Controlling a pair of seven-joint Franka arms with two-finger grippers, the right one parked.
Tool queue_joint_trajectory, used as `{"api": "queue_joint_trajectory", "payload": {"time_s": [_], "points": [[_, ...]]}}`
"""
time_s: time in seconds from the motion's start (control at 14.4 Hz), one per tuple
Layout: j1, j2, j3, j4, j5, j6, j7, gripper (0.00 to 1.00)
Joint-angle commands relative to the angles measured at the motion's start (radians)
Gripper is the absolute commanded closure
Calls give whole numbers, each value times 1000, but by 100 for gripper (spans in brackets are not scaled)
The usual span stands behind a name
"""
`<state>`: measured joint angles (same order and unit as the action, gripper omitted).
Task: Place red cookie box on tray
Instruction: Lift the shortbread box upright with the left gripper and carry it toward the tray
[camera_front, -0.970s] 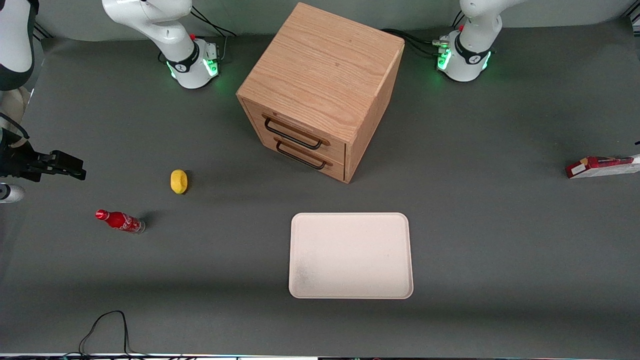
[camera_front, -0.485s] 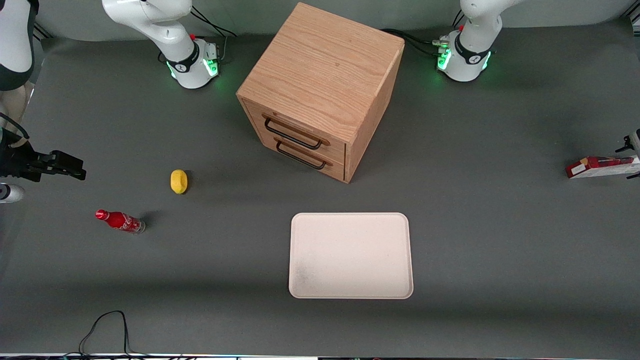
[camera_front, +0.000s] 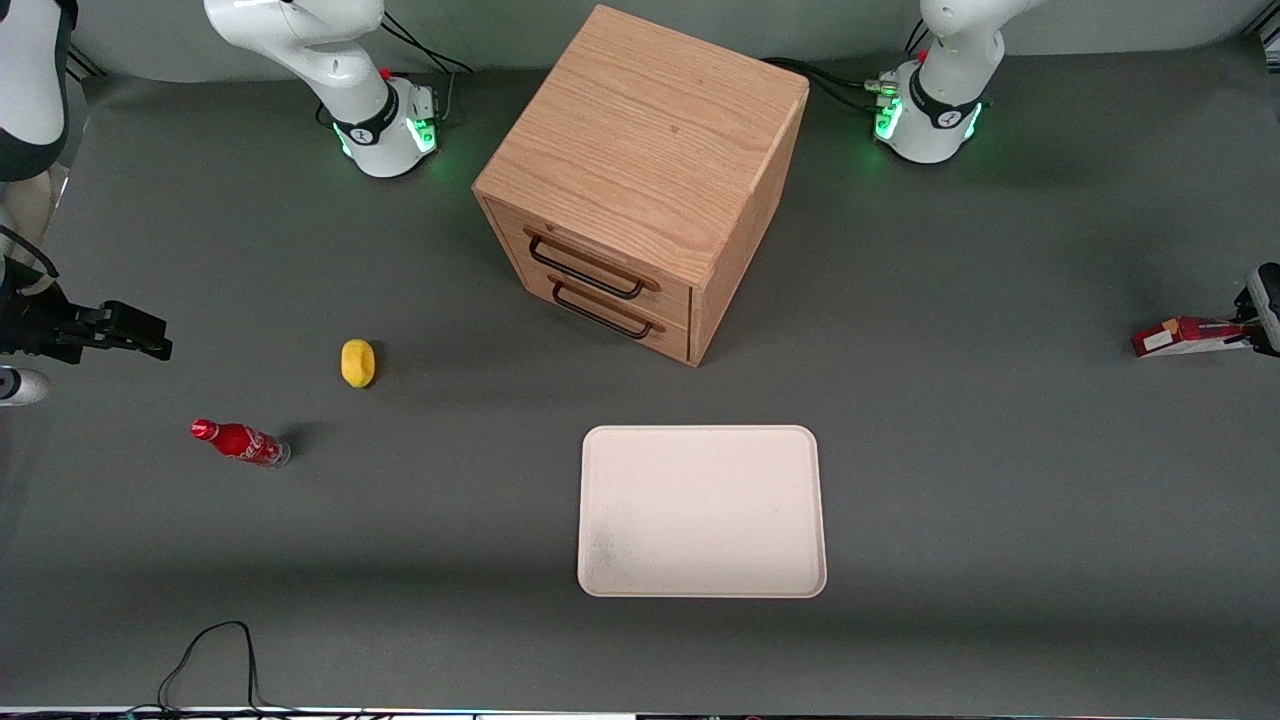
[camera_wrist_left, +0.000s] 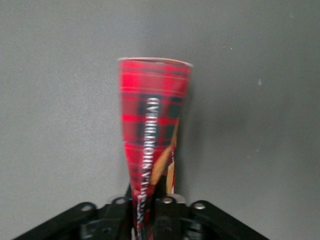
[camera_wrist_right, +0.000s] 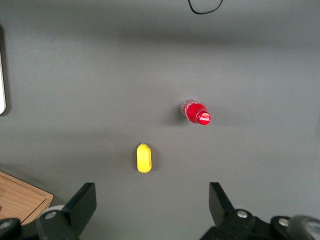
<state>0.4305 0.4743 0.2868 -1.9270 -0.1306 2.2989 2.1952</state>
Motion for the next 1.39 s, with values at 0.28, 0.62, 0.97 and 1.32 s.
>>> {"api": "queue_joint_trajectory", "payload": {"time_s": [0.28, 0.62, 0.97, 1.32], "points": [[-55, -55, 6, 60, -4, -111, -209, 100], [-143, -75, -18, 241, 9, -410, -651, 100], [-242, -149, -132, 352, 8, -607, -1195, 100], [-375, -119, -277, 506, 2, -693, -1835, 100]]}}
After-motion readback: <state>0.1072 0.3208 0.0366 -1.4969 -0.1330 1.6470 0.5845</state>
